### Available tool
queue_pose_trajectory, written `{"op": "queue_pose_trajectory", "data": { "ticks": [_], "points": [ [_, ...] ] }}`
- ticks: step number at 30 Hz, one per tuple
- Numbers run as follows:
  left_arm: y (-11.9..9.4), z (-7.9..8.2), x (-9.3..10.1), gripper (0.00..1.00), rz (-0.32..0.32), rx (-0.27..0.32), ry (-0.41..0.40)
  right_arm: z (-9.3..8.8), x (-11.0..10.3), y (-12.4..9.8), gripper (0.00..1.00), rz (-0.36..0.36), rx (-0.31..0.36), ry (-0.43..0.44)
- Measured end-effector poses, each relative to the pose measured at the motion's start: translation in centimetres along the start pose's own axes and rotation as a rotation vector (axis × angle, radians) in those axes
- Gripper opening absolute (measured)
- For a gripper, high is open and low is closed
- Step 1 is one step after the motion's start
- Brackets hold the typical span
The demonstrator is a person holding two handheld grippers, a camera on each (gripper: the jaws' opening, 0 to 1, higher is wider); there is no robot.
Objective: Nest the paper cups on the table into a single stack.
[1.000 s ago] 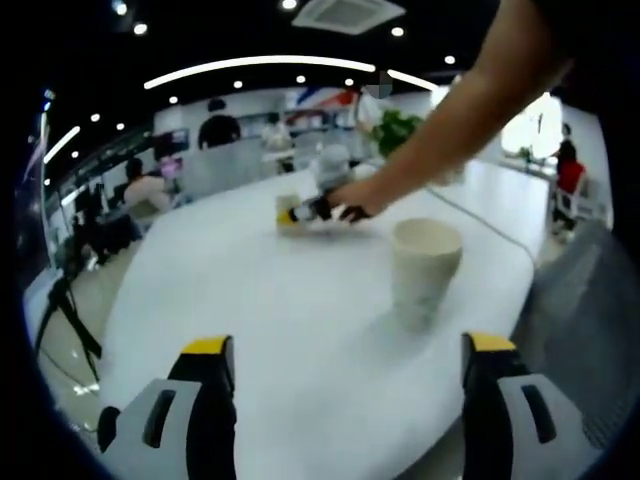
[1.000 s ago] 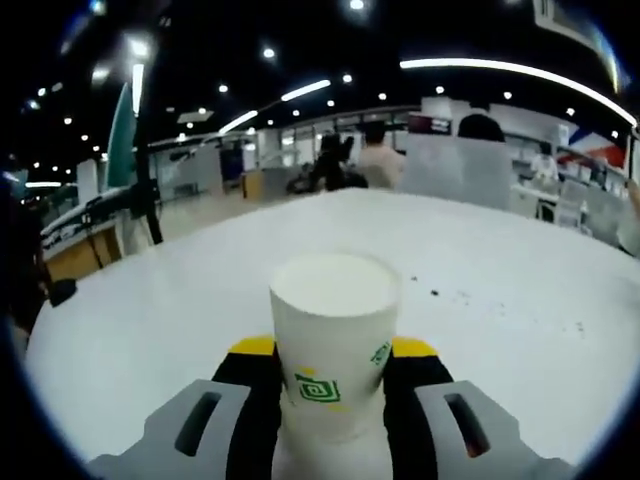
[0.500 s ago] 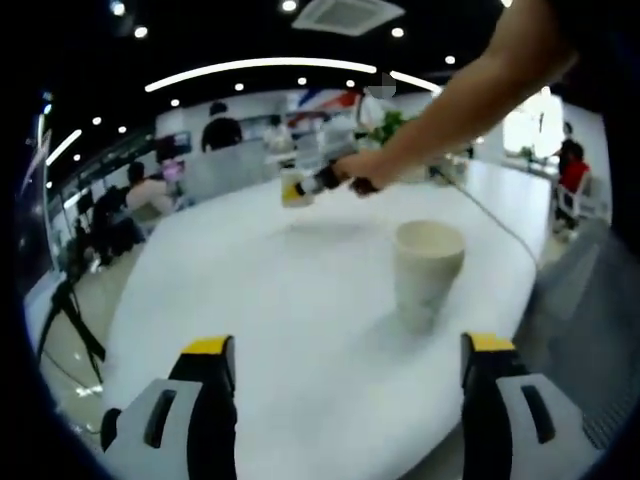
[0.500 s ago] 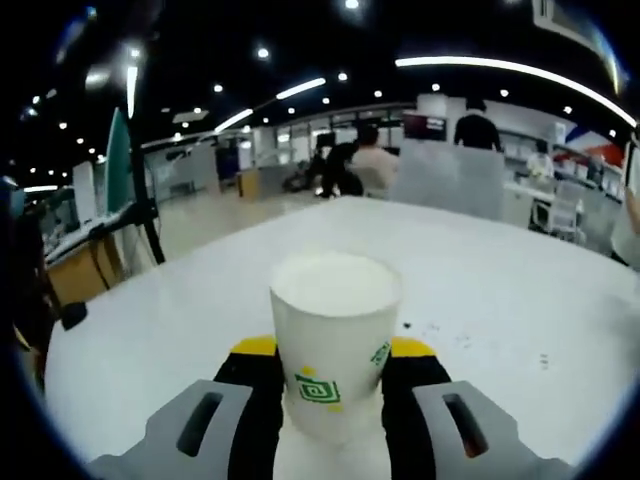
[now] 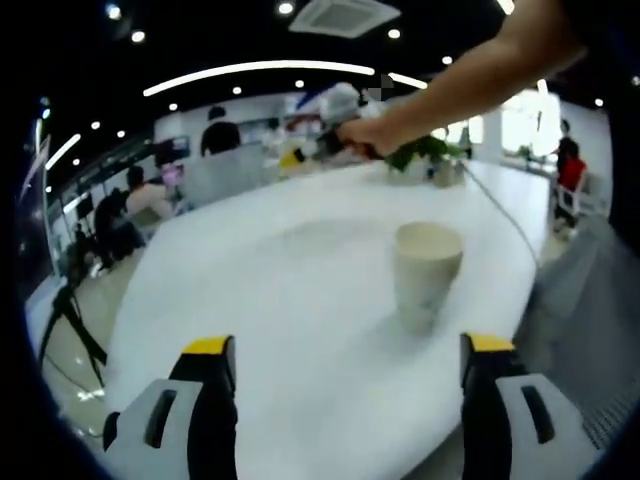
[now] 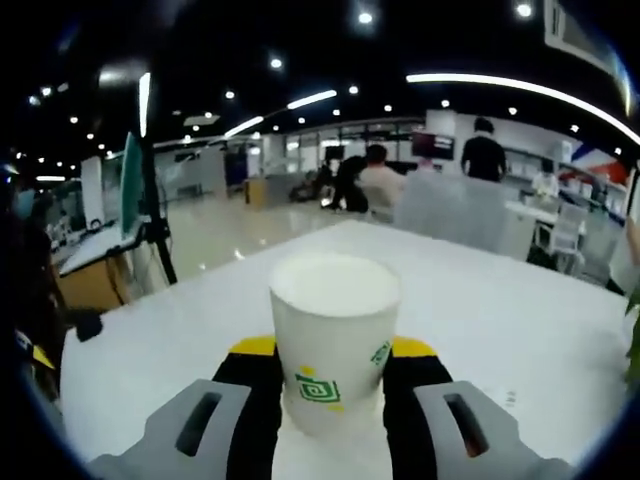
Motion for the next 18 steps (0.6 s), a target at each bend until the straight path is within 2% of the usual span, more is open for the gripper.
{"op": "queue_pose_trajectory", "data": {
  "ticks": [9, 18],
  "points": [
    [-0.1, 0.0, 0.2, 0.91, -0.001, 0.006, 0.006, -0.1, -1.0, -2.8, 0.36, -0.004, -0.014, -0.018],
    [-0.3, 0.2, 0.2, 0.92, -0.001, 0.02, -0.006, -0.2, -3.3, -5.4, 0.36, 0.031, -0.012, -0.034]
  ]
}}
Point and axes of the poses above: the point that each gripper's makers call its tool centre point, and the gripper's own axes: y roughly forward along the fingers, x roughly to its right, z roughly out of its top, the point moved 3 cm from there along -y, roughly backward along the fingers, and after that the axes turned 9 degrees about -x, right-handed, at the moved point
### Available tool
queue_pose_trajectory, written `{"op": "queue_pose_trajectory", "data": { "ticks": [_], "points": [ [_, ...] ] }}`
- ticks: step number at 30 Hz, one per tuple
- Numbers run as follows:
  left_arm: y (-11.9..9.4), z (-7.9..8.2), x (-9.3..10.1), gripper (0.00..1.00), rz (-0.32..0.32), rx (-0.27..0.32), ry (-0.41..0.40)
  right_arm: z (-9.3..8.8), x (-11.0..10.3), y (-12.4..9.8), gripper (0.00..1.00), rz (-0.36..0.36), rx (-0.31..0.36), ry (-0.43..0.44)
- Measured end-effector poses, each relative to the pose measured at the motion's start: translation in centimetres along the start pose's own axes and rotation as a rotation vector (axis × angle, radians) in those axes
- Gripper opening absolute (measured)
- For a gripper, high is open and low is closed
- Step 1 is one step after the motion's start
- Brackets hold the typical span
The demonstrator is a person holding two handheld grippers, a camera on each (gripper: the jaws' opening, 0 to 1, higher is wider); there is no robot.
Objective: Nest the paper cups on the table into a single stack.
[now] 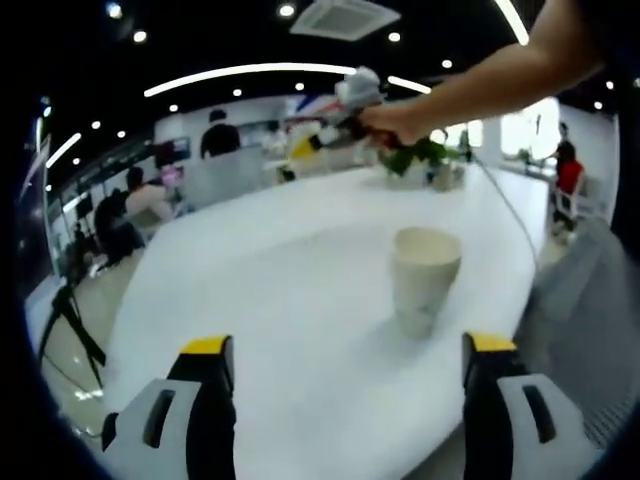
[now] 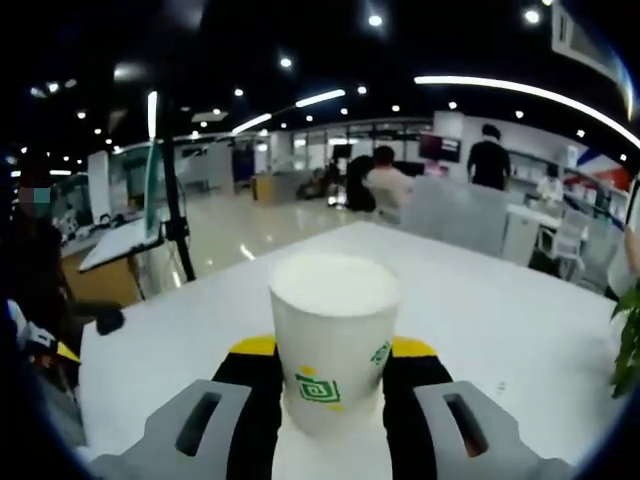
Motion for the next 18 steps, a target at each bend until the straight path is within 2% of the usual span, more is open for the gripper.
{"op": "queue_pose_trajectory", "data": {
  "ticks": [11, 16, 18],
  "points": [
    [-0.7, 0.7, -0.7, 0.95, 0.006, 0.041, -0.06, 0.0, -4.5, -3.2, 0.36, 0.068, 0.02, -0.037],
    [-0.9, 1.5, -1.2, 0.96, 0.006, 0.058, -0.051, -0.7, -7.0, -4.7, 0.36, 0.121, 0.01, -0.06],
    [-1.0, 2.6, -1.4, 0.95, -0.002, 0.078, -0.05, -1.0, -8.0, -5.3, 0.36, 0.144, 0.01, -0.064]
  ]
}}
Point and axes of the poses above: the point that each gripper's makers call its tool centre point, and the gripper's own axes: y roughly forward along the fingers, x roughly to its right, z roughly out of its top, the point moved 3 cm from there along -y, roughly backward along the fingers, and after that the axes turned 9 degrees about -x, right-handed, at the moved point
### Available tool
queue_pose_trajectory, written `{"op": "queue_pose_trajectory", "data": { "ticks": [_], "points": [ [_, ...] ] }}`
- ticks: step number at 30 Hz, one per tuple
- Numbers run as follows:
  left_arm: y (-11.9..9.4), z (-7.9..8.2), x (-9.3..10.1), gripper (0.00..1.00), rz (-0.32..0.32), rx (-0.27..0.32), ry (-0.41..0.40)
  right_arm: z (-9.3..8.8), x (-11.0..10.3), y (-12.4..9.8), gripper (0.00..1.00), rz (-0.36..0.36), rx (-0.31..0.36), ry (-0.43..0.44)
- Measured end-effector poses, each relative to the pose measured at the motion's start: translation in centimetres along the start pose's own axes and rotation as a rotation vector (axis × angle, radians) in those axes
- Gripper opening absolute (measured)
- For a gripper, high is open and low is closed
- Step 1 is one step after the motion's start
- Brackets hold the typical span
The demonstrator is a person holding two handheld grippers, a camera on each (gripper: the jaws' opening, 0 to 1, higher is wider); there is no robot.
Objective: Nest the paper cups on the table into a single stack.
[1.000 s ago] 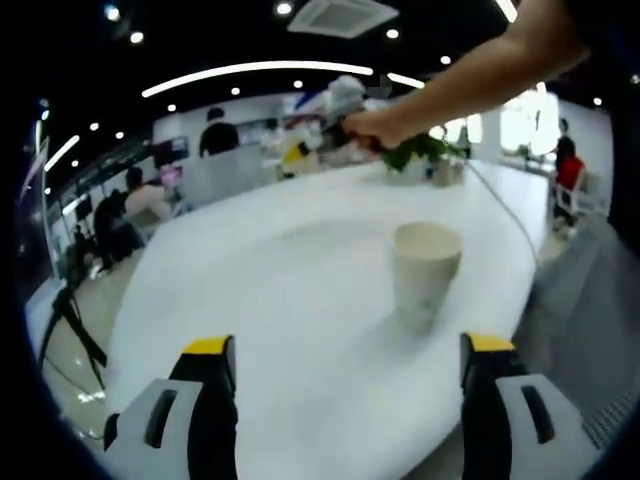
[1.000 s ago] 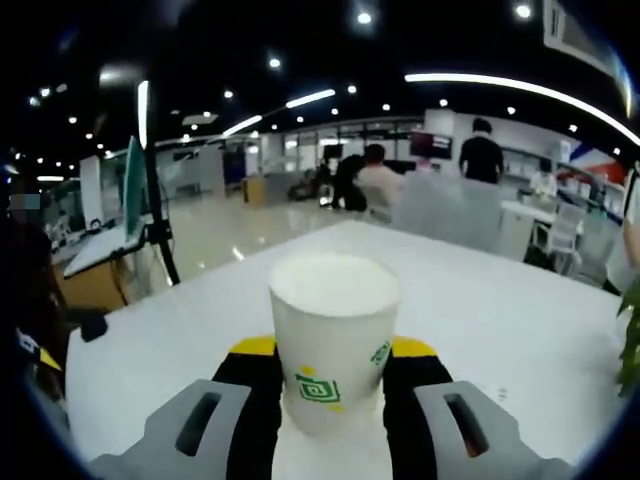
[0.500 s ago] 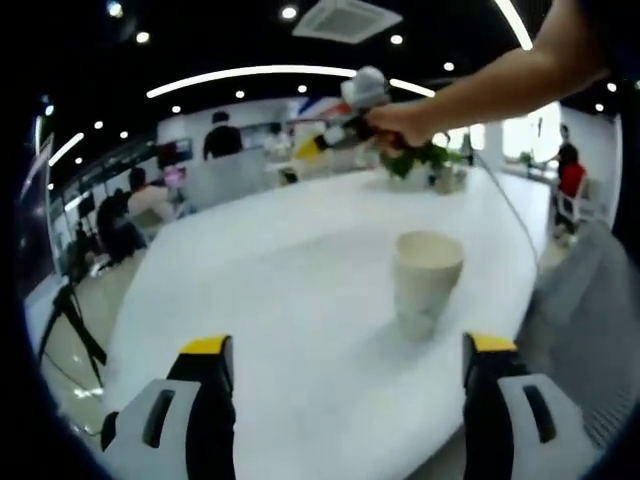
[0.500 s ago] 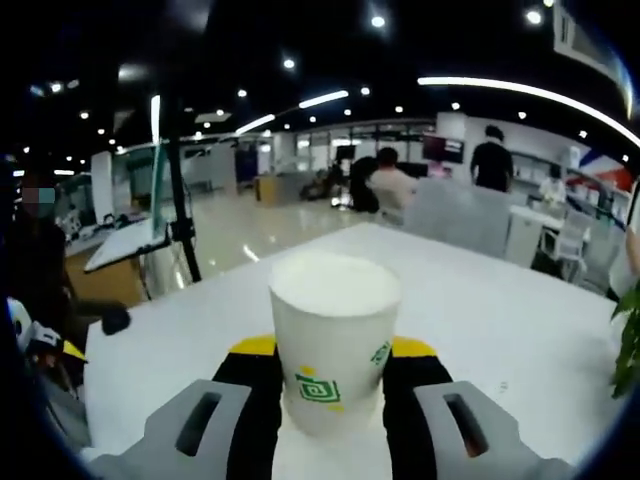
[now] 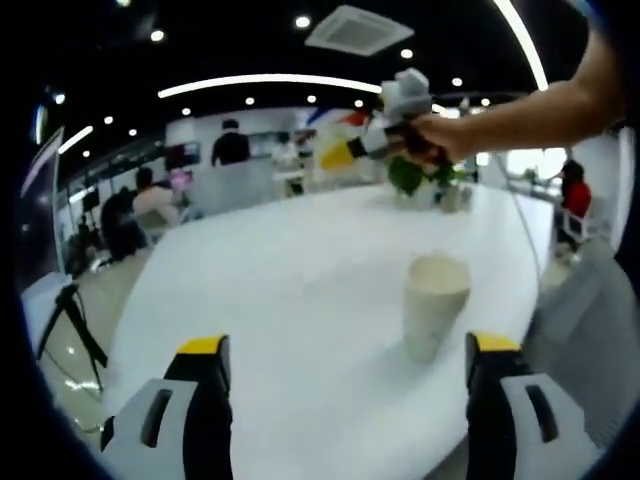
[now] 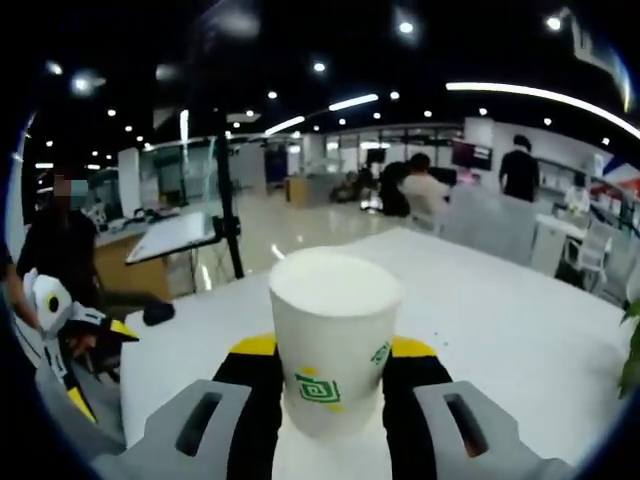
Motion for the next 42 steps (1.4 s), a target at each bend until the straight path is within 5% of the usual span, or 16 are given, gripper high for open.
{"op": "queue_pose_trajectory", "data": {
  "ticks": [12, 15, 19, 26, 36, 42],
  "points": [
    [-0.3, 11.8, 0.5, 0.9, -0.126, 0.222, -0.01, -0.7, -4.9, -4.2, 0.36, 0.108, 0.024, -0.019],
    [-0.3, 13.9, 0.8, 0.86, -0.185, 0.225, -0.041, -1.0, -6.3, -5.2, 0.36, 0.141, 0.019, -0.041],
    [0.1, 16.6, 1.5, 0.82, -0.205, 0.243, 0.021, -1.4, -8.6, -6.6, 0.36, 0.198, 0.001, -0.069],
    [1.1, 18.6, 4.4, 0.67, -0.306, 0.233, 0.096, -2.2, -11.0, -7.8, 0.36, 0.242, -0.036, -0.093],
    [2.0, 18.3, 7.0, 0.41, -0.409, 0.147, 0.122, -2.7, -13.3, -8.6, 0.36, 0.262, -0.049, -0.179],
    [2.1, 18.1, 7.4, 0.38, -0.426, 0.137, 0.126, -2.6, -13.7, -8.8, 0.37, 0.251, -0.045, -0.231]
  ]
}}
Point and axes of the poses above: the point that each gripper's makers call its tool centre point, and the gripper's own axes: y roughly forward along the fingers, x roughly to its right, z roughly out of its top, the point moved 3 cm from there along -y, roughly backward along the fingers, and after that the axes turned 9 degrees about -x, right-handed, at the moved point
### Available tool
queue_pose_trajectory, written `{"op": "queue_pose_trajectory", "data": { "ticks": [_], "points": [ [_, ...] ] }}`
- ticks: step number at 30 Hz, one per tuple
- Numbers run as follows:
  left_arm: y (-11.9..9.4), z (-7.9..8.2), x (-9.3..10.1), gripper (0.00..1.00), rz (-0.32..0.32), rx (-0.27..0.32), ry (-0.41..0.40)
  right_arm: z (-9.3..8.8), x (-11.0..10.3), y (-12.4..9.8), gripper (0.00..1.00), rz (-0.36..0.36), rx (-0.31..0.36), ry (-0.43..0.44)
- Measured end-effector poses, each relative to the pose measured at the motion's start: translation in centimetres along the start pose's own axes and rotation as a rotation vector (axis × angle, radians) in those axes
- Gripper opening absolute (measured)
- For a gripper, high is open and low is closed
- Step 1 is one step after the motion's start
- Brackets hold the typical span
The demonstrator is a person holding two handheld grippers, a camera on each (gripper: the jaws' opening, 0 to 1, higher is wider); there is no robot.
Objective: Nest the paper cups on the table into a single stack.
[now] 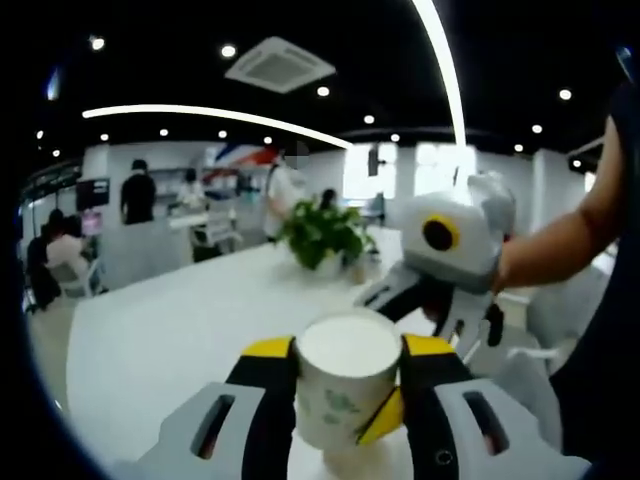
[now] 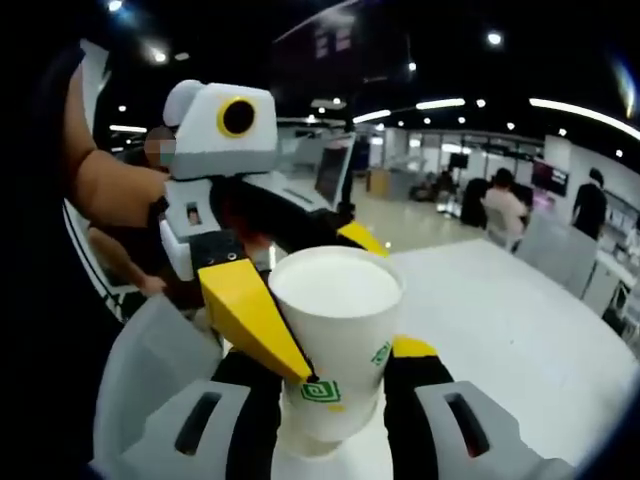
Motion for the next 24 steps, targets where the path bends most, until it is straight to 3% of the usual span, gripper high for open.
{"op": "queue_pose_trajectory", "data": {
  "ticks": [4, 8, 12, 19, 24],
  "points": [
    [-0.4, 0.2, -0.1, 0.37, -0.008, 0.01, -0.018, 0.4, 0.1, -0.4, 0.41, -0.013, 0.053, -0.018],
    [-1.0, 1.2, -0.5, 0.36, -0.004, 0.056, -0.035, 0.7, 0.7, -1.1, 0.44, -0.024, 0.09, 0.014],
    [-1.8, 2.2, -1.4, 0.36, 0.011, 0.113, -0.062, 0.8, 1.7, -1.8, 0.56, -0.062, 0.137, 0.06],
    [-2.5, 2.8, -2.5, 0.34, 0.049, 0.15, -0.088, 0.5, 2.2, -2.7, 0.49, -0.039, 0.189, 0.162],
    [-2.6, 3.2, -2.2, 0.34, 0.029, 0.171, -0.084, 0.8, 1.4, -2.9, 0.4, 0.045, 0.229, 0.259]
  ]
}}
Point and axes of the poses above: the point that each gripper's makers call its tool centre point, and the gripper's own axes: y roughly forward along the fingers, x roughly to its right, z roughly out of its top, the point moved 3 cm from there along -y, roughly backward along the fingers, and after that the axes turned 9 degrees about -x, right-handed, at the moved point
